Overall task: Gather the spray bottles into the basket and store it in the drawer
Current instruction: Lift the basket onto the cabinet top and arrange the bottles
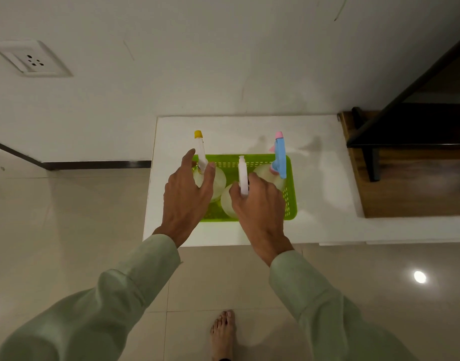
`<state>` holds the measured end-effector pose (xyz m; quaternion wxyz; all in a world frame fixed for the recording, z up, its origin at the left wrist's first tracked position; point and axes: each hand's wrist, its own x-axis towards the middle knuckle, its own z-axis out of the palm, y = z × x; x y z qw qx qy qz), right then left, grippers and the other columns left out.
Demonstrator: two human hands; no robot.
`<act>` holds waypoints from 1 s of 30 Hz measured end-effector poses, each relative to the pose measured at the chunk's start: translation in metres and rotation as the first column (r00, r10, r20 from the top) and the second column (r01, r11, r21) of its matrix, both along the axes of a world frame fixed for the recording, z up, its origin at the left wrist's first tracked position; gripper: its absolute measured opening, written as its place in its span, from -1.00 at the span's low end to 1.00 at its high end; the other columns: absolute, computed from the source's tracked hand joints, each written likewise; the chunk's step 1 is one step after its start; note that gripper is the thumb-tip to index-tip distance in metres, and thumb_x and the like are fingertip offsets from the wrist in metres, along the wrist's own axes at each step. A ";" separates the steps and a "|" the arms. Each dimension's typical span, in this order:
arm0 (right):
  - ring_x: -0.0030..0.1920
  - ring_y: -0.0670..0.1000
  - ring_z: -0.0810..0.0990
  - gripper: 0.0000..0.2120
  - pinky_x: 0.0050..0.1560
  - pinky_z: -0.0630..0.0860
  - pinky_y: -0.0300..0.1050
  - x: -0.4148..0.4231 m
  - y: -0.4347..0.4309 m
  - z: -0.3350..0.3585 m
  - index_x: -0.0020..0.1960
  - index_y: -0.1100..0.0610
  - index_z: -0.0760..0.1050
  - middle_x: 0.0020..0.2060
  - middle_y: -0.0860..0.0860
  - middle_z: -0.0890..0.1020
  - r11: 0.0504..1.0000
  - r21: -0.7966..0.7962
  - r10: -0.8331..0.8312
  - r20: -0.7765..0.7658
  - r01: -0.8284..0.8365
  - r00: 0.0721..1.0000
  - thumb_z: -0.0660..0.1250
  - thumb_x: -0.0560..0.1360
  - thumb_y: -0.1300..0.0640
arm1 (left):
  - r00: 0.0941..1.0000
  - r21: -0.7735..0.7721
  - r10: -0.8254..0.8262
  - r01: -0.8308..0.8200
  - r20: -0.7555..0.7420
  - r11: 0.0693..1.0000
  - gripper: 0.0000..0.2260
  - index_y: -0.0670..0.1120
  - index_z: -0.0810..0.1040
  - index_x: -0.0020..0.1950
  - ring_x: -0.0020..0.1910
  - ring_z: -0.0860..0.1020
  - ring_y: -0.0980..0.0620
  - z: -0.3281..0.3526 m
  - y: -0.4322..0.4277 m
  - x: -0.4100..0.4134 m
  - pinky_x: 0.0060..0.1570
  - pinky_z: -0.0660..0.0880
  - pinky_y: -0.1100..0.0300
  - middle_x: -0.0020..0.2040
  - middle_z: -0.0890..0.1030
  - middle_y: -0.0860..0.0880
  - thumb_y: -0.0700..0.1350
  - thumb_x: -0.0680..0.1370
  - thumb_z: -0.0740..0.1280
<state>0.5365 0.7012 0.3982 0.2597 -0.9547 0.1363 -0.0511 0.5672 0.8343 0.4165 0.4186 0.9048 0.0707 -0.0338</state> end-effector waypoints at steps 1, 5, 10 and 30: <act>-0.25 0.12 0.62 -0.71 -0.24 0.59 0.02 0.000 0.001 0.000 -0.04 0.15 0.53 -0.25 0.08 0.65 1.000 0.009 -0.004 0.013 0.004 1.000 0.27 0.59 -0.09 | 1.000 -0.006 0.001 -0.001 -0.001 1.000 -0.44 0.04 0.26 0.51 0.27 0.57 -0.19 -0.001 0.001 -0.001 0.20 0.53 -0.25 0.37 0.55 -0.06 0.27 0.59 0.16; -0.29 0.10 0.60 -0.70 -0.34 0.46 -0.08 -0.001 0.001 -0.003 -0.06 0.17 0.52 -0.29 0.08 0.64 1.000 -0.005 0.010 0.049 -0.010 0.999 0.28 0.59 -0.08 | 1.000 -0.022 0.002 -0.002 -0.001 1.000 -0.46 0.05 0.26 0.51 0.28 0.56 -0.18 -0.005 0.005 -0.004 0.21 0.53 -0.24 0.38 0.54 -0.05 0.26 0.59 0.16; -0.24 0.06 0.61 -0.53 -0.25 0.51 -0.09 -0.007 -0.006 -0.002 0.00 0.10 0.51 -0.24 0.01 0.65 0.998 0.035 0.041 0.025 -0.042 0.999 0.28 0.51 -0.32 | 0.999 -0.043 0.009 -0.007 0.037 0.999 -0.47 0.07 0.26 0.51 0.27 0.58 -0.12 -0.008 0.010 -0.012 0.18 0.55 -0.21 0.37 0.56 -0.02 0.27 0.60 0.14; -0.02 0.13 0.63 -0.85 -0.10 0.54 -0.01 -0.162 -0.013 -0.215 0.12 0.13 0.55 0.02 0.19 0.68 0.145 0.657 -0.244 -0.701 0.740 0.670 0.24 0.64 0.12 | 0.650 -0.372 0.272 -0.674 -0.710 0.639 -0.75 -0.14 0.52 0.27 0.14 0.62 -0.15 -0.195 0.009 -0.179 0.13 0.57 -0.03 0.20 0.62 -0.17 -0.07 0.65 0.24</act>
